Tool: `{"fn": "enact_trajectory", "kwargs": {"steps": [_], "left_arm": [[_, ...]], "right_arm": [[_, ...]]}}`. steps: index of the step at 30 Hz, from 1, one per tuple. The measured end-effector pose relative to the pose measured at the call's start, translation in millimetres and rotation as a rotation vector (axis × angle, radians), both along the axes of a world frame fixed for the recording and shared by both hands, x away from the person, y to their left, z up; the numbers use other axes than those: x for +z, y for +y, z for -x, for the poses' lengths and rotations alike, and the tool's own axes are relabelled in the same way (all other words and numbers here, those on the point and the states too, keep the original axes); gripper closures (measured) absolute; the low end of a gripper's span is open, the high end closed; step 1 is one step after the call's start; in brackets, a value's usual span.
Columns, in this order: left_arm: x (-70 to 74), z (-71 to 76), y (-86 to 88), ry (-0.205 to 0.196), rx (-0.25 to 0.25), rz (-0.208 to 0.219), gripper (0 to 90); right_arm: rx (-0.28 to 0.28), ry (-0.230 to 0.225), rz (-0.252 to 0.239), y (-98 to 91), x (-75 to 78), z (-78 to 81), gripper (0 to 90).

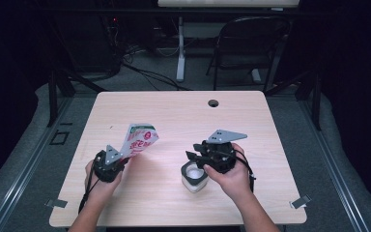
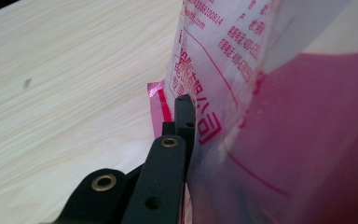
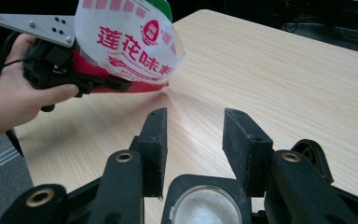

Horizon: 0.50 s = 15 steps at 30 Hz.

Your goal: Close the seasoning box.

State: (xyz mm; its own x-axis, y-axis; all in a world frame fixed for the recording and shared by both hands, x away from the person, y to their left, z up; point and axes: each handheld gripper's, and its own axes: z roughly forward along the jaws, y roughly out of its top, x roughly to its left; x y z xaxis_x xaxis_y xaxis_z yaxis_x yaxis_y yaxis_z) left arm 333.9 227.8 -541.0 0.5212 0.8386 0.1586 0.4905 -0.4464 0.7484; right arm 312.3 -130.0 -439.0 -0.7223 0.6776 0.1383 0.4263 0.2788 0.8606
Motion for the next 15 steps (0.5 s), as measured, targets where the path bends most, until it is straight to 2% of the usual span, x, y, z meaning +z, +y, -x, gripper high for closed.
{"fn": "enact_trajectory", "kwargs": {"steps": [4, 10, 12, 15], "left_arm": [[-1.1, -2.8, 10.4, 0.000, 0.046, -0.010, 89.0], [-6.9, -5.8, 13.9, -0.003, 0.072, -0.073, 88.1], [-9.0, -6.7, 14.5, -0.008, 0.079, -0.116, 87.8], [-11.4, -7.3, 14.9, -0.007, 0.084, -0.124, 87.2]], "right_arm": [[-0.008, -0.008, 0.010, -1.4, -0.6, -1.3, 57.9], [-0.001, 0.007, 0.025, -0.9, -2.1, -3.6, 53.3], [0.000, 0.011, 0.032, -0.1, -2.8, -4.0, 52.7], [-0.001, 0.010, 0.039, 0.0, -3.5, -4.6, 52.4]]}}
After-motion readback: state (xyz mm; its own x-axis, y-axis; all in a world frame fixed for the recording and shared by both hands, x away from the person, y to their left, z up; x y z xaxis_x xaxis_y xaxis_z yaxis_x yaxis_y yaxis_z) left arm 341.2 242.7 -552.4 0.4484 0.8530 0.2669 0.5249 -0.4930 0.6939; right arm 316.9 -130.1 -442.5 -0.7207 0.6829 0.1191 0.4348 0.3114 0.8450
